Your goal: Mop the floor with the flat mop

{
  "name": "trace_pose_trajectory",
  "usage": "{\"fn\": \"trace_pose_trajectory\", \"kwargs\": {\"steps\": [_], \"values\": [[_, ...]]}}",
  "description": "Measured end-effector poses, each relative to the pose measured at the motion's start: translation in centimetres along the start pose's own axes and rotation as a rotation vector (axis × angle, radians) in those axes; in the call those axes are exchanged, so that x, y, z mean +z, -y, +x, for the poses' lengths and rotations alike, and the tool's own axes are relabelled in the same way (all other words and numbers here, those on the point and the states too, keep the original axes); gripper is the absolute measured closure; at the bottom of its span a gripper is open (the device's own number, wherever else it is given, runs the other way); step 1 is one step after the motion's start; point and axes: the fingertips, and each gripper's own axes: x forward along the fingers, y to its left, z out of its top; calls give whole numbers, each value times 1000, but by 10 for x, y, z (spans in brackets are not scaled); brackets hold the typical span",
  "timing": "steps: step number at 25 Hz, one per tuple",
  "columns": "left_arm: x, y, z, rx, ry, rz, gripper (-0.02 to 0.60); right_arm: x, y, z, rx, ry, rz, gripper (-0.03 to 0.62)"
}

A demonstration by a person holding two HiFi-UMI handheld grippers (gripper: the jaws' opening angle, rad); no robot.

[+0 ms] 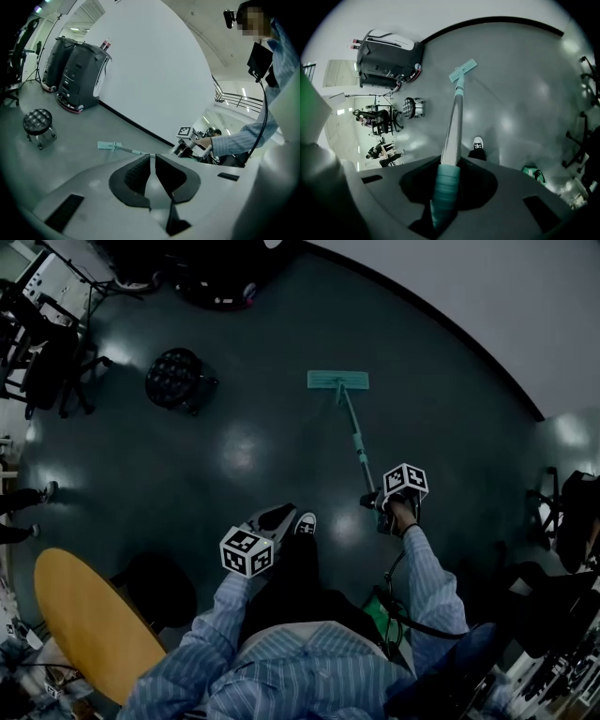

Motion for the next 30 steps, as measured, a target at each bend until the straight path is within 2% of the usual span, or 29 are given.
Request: {"fn": "trace_pose_trajectory", "kwargs": {"steps": [8, 13, 16, 19, 22, 27, 30], "values": [[-4, -29, 1, 32, -2, -79, 546, 148, -59, 2, 48, 56, 43, 522], [-22, -40, -11, 66, -13, -127, 546, 214, -87, 5, 70, 92, 80, 522], [-36, -47, -23, 90, -18, -154, 546, 239, -96, 8, 78, 122, 118, 522], [-45, -52, -33, 105, -21, -164, 546, 247, -100, 7, 82, 149, 135, 522], [-47, -52, -39, 113, -17, -165, 546, 237, -99, 4, 75, 149, 133, 522], [-38, -49, -42, 115, 3, -138, 546, 196, -81, 7, 90, 147, 150, 522], [-34, -40, -53, 106, 15, -109, 546, 155, -64, 15, 89, 141, 151, 522]]}}
